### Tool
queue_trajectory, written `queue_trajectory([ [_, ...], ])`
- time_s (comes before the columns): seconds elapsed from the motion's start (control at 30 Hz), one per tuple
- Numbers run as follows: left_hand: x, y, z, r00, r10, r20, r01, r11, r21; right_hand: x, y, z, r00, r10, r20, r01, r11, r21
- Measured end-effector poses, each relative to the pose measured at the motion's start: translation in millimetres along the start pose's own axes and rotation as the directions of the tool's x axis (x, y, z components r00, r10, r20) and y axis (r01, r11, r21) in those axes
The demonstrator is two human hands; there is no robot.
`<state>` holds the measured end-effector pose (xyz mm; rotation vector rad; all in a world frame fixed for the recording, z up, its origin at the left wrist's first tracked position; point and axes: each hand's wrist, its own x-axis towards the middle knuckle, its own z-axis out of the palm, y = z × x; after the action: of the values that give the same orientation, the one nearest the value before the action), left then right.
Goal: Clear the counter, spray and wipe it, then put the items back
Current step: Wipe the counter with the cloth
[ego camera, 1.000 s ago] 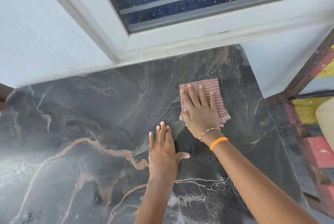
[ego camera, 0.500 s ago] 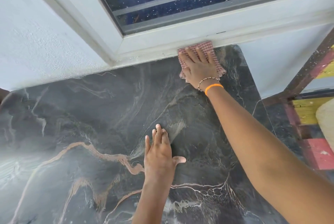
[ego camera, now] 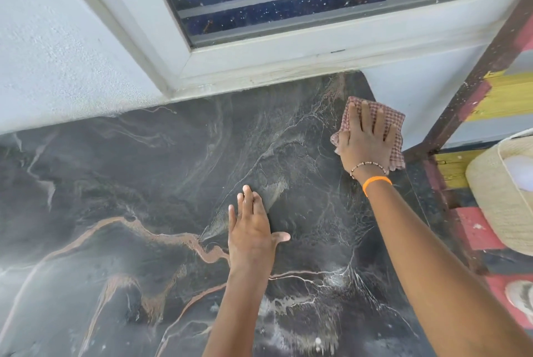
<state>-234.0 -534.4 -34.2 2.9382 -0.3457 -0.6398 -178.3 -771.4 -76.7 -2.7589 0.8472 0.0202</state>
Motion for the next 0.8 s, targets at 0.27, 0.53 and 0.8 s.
queue_trajectory([
  [0.27,-34.6,-29.8,1.0,0.99,-0.012,-0.14,-0.004,0.994,-0.111,-102.0,-79.9,23.0,0.936,-0.318,0.152,0.324,0.946,-0.013],
  [0.53,-134.5,-118.2,28.2,0.931,-0.243,-0.271,0.161,0.943,-0.292,-221.3,-200.8,58.0,0.619,-0.732,0.283,0.743,0.663,0.089],
  [0.8,-178.0,-107.3,46.4,0.984,-0.019,-0.178,-0.038,0.95,-0.309,-209.8,-90.7,43.9,0.739,-0.642,0.203,0.663,0.747,-0.052],
])
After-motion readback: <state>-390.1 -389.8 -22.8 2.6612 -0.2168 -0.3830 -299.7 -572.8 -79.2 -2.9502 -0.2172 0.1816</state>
